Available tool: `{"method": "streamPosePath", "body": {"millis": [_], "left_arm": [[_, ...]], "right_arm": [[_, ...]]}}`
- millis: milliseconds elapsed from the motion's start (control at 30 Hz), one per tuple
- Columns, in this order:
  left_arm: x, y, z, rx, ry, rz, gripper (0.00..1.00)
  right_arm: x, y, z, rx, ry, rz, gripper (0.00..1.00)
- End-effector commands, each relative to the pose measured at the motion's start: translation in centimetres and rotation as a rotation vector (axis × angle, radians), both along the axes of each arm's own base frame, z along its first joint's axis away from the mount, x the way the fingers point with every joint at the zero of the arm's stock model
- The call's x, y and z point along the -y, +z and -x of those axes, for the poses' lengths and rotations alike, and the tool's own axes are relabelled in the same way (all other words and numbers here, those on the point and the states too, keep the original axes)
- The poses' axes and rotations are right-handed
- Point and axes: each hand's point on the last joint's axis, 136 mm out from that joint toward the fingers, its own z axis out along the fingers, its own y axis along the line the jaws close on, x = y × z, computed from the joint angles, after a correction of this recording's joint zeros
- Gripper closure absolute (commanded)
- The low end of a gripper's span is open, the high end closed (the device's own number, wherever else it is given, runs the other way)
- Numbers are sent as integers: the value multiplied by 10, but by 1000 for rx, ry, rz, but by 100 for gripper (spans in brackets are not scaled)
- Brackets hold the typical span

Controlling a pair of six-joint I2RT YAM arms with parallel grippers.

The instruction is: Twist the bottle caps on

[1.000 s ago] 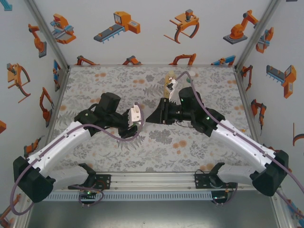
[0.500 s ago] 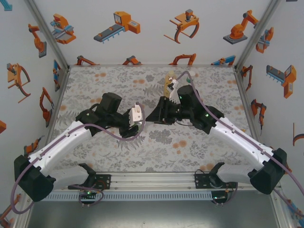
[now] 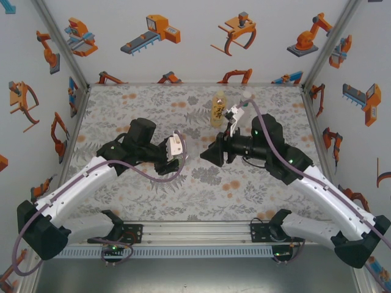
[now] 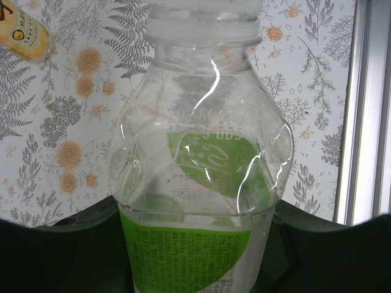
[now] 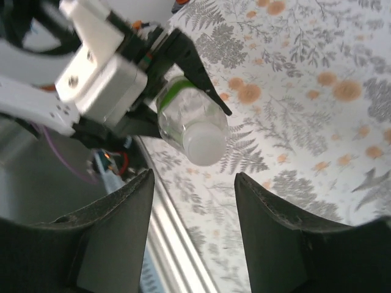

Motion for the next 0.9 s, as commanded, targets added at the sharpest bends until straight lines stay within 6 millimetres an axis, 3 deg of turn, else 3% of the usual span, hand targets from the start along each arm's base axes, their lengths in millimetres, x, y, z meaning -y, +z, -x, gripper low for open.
{"method": "streamPosePath", "body": {"millis": [0,167,267,633,867], "left_arm": [[-1,9,0,62,1,16,100],[-4,10,-3,95,22,18,100],[-5,10,-2,100,20,20,100],[4,15,25,46,-126,85,100],[6,18,29,30,-151,94,100]], "right_arm": [[-8,14,26,417,234,9,48],[-13,3,38,628,369,94,48],[-19,2,32,673,375,112,48],[-34,19,31,724,420,51,47],[-37,19,34,714,450,38,51]]}}
